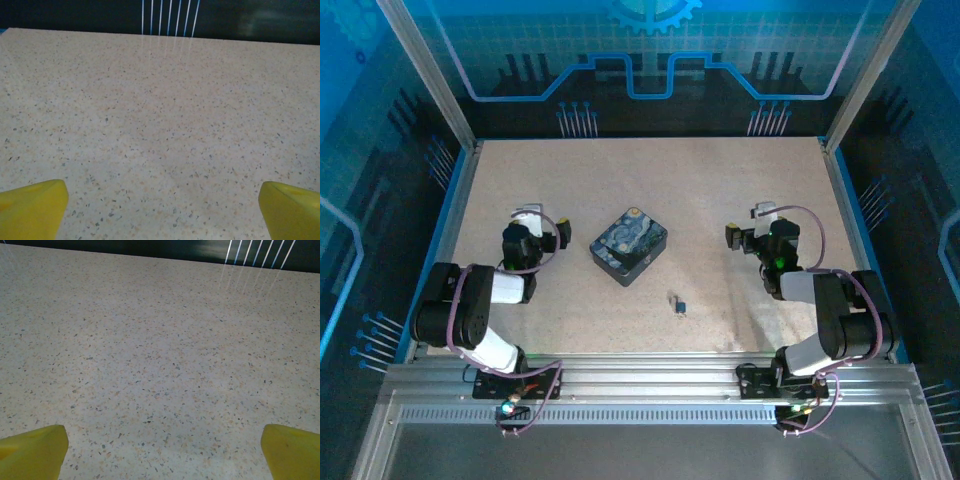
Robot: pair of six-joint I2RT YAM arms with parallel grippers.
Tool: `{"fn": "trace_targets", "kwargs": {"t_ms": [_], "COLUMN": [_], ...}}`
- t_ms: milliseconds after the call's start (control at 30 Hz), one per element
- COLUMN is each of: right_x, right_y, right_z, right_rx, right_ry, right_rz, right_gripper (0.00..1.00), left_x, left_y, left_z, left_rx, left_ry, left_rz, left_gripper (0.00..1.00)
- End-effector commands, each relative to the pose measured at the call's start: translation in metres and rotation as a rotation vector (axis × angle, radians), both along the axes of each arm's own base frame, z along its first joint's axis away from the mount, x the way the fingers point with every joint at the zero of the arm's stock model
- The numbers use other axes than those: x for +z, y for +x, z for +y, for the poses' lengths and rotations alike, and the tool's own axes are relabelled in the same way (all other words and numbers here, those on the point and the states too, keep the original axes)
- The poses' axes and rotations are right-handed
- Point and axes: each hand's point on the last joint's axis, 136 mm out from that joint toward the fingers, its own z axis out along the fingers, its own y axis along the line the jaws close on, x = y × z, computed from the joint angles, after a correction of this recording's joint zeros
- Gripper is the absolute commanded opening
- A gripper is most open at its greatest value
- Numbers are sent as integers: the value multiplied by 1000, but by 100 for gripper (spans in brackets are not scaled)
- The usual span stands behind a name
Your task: Unlock the padlock with the key
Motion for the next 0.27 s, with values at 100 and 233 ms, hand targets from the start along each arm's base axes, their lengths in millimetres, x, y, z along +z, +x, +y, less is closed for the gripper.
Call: {"fn": "trace_targets", "kwargs": {"t_ms": [100, 233], "right_x": [3, 3], "right_y": [5, 5], "right_z": [5, 4], "right_rx": [13, 12], "right_ry": [-10, -10], "right_rz": [-9, -9], "right_gripper": [100, 100], "left_x": [1, 2], "left_y": [1, 1], "left_z": [1, 1], "left_rx": [5, 5], "left_ry": [-6, -6], "left_rz": [7, 6], "left_gripper": [99, 99]}}
